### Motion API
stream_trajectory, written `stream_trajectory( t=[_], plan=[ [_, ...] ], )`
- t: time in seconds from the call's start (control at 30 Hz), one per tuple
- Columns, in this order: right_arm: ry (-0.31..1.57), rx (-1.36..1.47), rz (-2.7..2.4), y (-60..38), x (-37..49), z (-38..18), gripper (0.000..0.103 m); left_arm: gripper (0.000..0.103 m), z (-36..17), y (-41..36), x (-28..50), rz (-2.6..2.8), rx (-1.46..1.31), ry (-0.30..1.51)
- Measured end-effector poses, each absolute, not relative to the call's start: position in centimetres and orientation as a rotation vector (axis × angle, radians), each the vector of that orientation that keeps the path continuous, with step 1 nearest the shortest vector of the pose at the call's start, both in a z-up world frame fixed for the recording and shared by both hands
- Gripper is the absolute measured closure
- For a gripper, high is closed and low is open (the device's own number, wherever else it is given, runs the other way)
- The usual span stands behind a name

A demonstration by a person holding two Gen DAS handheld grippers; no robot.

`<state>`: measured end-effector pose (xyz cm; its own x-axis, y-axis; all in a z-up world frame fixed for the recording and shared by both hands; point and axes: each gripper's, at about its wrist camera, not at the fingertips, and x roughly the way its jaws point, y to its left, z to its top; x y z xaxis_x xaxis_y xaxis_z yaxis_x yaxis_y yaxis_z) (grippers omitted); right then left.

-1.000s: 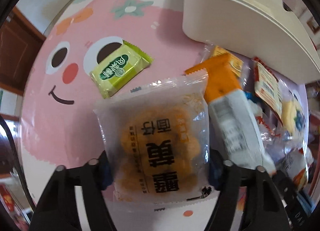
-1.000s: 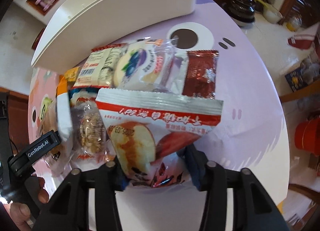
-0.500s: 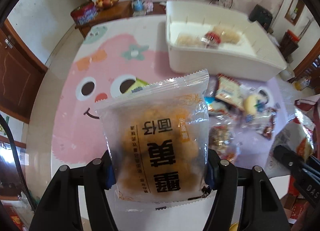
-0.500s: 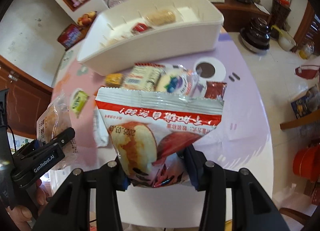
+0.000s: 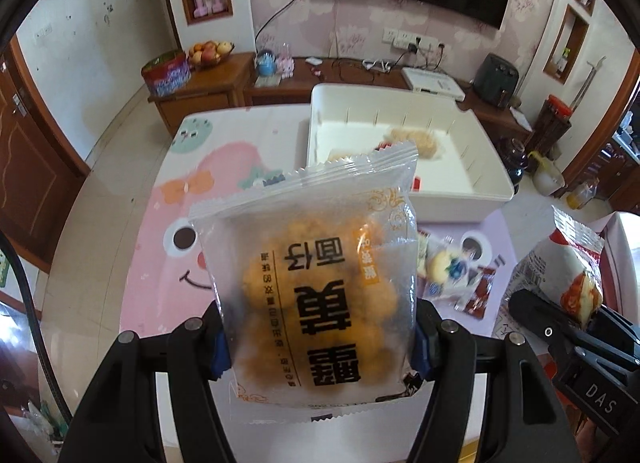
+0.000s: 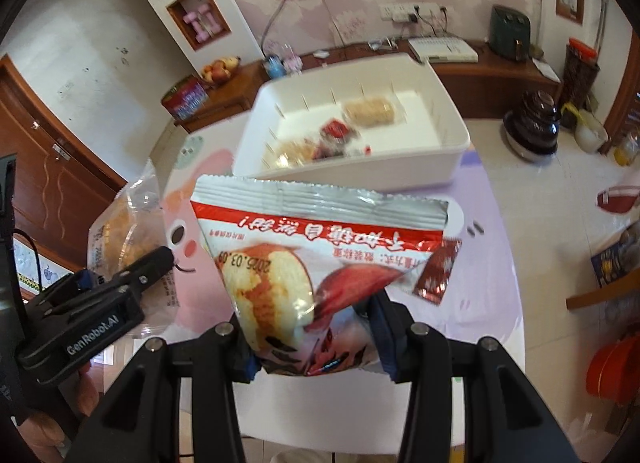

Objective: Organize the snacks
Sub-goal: 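Grasp the orange biscuit bag with the left gripper while the right grasps the red-white bag, then carry both bags over the white tray and open both grippers to drop them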

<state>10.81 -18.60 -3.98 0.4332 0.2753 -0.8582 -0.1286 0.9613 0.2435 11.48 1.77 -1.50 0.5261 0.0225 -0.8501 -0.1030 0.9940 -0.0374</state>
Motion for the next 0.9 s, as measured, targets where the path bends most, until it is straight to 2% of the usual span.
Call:
stream_trajectory(
  t=[0.53,0.9],
  plan=[
    [0.946,0.153,0.215,-18.5,17.8,1.3,0.058,0.037,3.3,-0.6,18.9,0.005,-0.014,0.895],
    [0.892,0.170,0.087,-19.7,24.8,1.8,0.057,0.037,3.8,-1.1,25.7,-0.040,0.004,0.851]
  ],
)
